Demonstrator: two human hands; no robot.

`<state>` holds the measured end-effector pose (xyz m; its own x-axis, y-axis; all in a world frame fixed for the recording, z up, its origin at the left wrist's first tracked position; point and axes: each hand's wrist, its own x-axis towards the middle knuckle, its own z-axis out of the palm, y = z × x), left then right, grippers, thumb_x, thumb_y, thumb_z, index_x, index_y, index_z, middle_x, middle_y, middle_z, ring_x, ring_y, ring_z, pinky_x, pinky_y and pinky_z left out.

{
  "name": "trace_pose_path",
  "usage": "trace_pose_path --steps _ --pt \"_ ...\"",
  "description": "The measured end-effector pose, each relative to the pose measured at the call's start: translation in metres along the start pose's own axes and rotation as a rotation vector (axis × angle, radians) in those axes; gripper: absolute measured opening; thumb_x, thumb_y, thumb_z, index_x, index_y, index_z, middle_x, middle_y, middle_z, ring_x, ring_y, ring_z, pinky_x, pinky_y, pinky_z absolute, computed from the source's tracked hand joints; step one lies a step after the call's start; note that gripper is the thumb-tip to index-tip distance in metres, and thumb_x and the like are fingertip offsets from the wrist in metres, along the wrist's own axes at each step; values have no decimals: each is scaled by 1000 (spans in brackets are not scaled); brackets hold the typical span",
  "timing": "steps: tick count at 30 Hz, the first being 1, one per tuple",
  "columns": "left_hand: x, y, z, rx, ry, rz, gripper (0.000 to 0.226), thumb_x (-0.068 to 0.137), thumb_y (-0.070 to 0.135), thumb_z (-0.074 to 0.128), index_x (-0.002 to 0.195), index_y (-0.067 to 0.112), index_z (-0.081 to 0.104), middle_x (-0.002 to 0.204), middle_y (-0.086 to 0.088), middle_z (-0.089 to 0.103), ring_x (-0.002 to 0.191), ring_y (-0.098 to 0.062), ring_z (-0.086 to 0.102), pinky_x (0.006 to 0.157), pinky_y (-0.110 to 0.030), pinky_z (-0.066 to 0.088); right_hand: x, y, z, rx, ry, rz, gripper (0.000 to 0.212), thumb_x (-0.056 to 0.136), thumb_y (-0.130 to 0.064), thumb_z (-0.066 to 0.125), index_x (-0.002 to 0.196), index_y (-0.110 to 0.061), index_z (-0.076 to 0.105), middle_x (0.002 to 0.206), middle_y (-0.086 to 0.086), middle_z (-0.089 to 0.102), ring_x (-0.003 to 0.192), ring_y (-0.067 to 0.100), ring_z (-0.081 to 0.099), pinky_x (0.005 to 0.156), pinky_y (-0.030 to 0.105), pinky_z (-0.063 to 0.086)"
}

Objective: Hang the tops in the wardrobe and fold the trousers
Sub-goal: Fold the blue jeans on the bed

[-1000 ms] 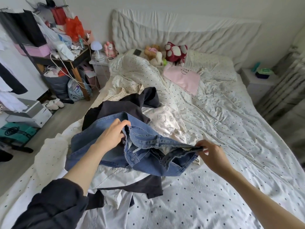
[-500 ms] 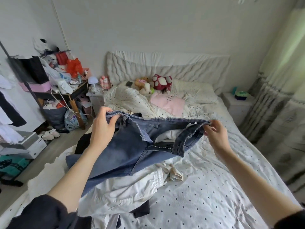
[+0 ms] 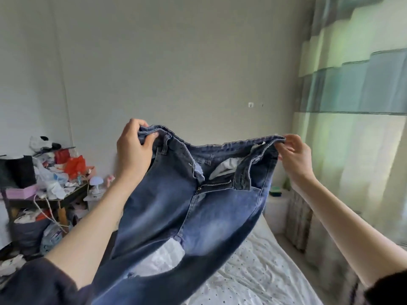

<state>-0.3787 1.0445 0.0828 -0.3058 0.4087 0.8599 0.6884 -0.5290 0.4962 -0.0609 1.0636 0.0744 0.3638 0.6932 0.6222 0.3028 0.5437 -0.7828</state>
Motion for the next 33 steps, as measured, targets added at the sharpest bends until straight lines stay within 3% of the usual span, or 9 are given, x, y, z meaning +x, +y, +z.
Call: trace_pose_path --steps 6,11,15,18,21,24,26,28,33 --pt "7 100 4 -41 50 92 20 87 7 63 102 1 53 98 -7 44 76 -19 42 68 -14 26 21 -56 -88 45 161 -118 13 89 -10 60 100 -17 58 89 0 61 83 13 56 76 25 44" --pt "0 138 17 -76 -81 21 30 86 12 65 109 4 47 100 -7 49 84 -22 48 67 -18 28 19 -84 -142 23 169 -162 19 90 -4 57 108 -9 60 81 -7 58 71 0 53 58 3 41" --pt "-16 152 27 -302 -135 -149 38 82 12 70 109 16 43 87 5 52 75 -18 54 64 -24 43 7 -91 -173 65 248 -160 21 89 -1 57 104 -14 63 80 -4 61 59 -10 57 57 3 42" --pt "-10 170 30 -485 -173 -194 37 81 9 71 108 18 48 87 7 55 73 -7 56 65 -17 48 9 -105 -193 149 350 -177 22 88 -3 58 102 -17 66 82 -6 64 73 4 61 75 18 51" --pt "-9 170 44 -537 -381 -263 22 80 3 70 98 11 60 86 1 64 76 -10 61 77 -25 50 11 -102 -204 32 323 -174 23 88 -5 58 99 -24 64 89 -1 66 79 13 62 80 29 53" --pt "-32 139 64 -610 -668 -504 10 82 -8 63 89 0 62 68 -7 66 56 -13 63 73 -34 54 5 -74 -204 -92 185 -50 23 88 0 58 105 -13 65 91 7 64 70 9 57 64 15 50" --pt "-48 113 74 -648 -859 -659 13 82 -12 60 94 -10 61 75 -19 67 55 -21 66 66 -38 59 -2 -47 -205 -180 96 13 22 88 3 57 108 -5 64 86 7 62 68 7 53 53 6 44" --pt "-62 87 85 -619 -947 -725 16 81 -12 60 96 -12 62 85 -24 67 63 -26 69 61 -32 59 -11 -19 -201 -260 7 76 17 89 1 57 104 -4 63 86 8 62 68 8 54 52 8 45" --pt "-84 35 111 -600 -1074 -792 10 81 -7 60 87 -1 65 82 -17 69 64 -21 69 56 -28 58 -22 35 -178 -249 -95 254 17 90 -2 58 105 -7 61 84 3 64 71 14 56 54 12 45"
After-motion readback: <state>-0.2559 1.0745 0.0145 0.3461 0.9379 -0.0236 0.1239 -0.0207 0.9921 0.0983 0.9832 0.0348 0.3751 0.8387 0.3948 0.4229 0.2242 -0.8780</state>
